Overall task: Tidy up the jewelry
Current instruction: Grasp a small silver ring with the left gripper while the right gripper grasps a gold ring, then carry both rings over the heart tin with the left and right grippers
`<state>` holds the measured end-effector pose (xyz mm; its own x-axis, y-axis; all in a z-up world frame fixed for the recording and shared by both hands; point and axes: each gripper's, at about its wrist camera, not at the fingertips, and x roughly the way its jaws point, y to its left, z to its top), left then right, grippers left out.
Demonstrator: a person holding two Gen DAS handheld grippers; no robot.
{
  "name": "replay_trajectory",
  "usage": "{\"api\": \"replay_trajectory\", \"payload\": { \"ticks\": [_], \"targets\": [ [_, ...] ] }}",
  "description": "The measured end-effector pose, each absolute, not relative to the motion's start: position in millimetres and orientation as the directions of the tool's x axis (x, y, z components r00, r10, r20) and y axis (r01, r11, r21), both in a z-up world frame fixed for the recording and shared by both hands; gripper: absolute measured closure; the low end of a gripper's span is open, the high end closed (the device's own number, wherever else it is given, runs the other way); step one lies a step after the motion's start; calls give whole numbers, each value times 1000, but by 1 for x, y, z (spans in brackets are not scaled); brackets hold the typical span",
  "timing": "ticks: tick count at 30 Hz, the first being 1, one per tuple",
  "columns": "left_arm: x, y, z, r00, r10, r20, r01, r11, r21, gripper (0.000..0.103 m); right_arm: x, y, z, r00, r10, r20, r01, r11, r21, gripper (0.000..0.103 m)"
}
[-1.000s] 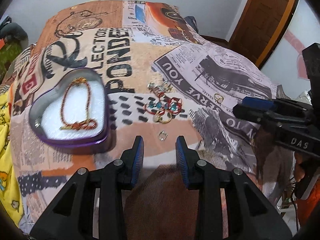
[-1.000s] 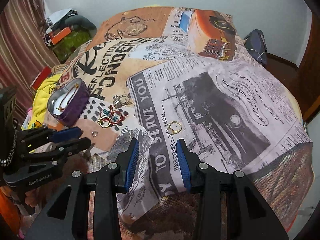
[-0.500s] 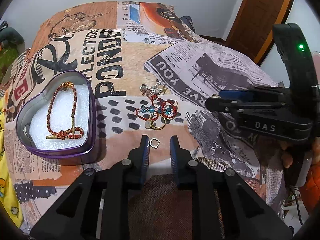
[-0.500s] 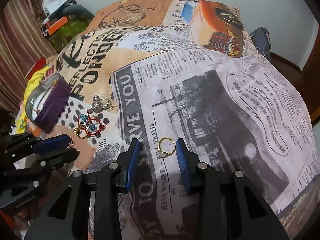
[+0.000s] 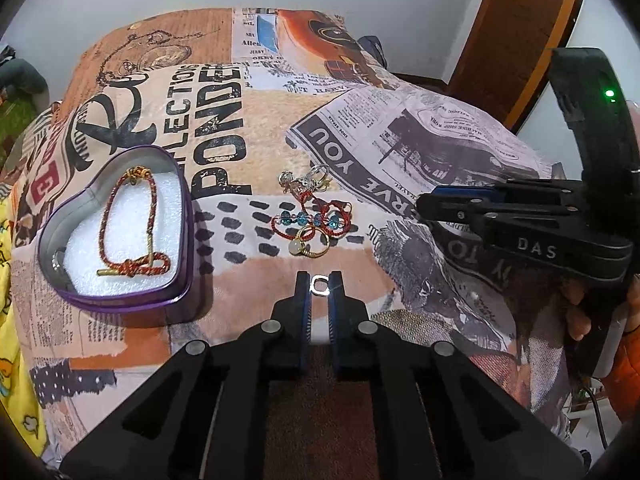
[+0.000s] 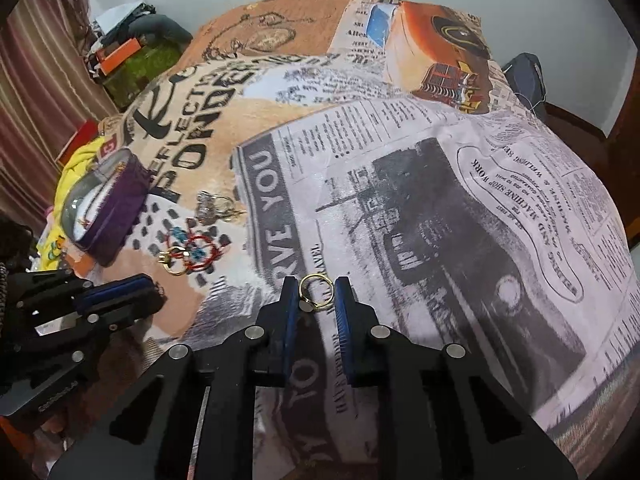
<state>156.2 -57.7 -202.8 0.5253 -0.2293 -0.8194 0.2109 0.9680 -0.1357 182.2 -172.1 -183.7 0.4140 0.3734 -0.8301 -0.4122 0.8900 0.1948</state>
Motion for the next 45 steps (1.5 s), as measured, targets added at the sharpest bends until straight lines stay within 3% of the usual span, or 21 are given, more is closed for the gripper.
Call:
{"api": "replay_trajectory", "payload": {
  "ticks": [26, 37, 45],
  "targets": [
    [119, 17, -115, 726, -147, -671, 104, 989, -104, 96, 148, -119, -83, 553, 516, -654, -508, 831, 225, 87],
    [119, 56, -107, 756, -125, -643, 68, 991, -114, 96, 144, -69, -77, 528, 570, -630, -569, 788, 236, 87],
    [133, 73, -127, 725, -154, -671, 56, 985, -166, 96, 154, -41, -97, 469, 583, -663, -587, 767, 259, 87]
  ]
}}
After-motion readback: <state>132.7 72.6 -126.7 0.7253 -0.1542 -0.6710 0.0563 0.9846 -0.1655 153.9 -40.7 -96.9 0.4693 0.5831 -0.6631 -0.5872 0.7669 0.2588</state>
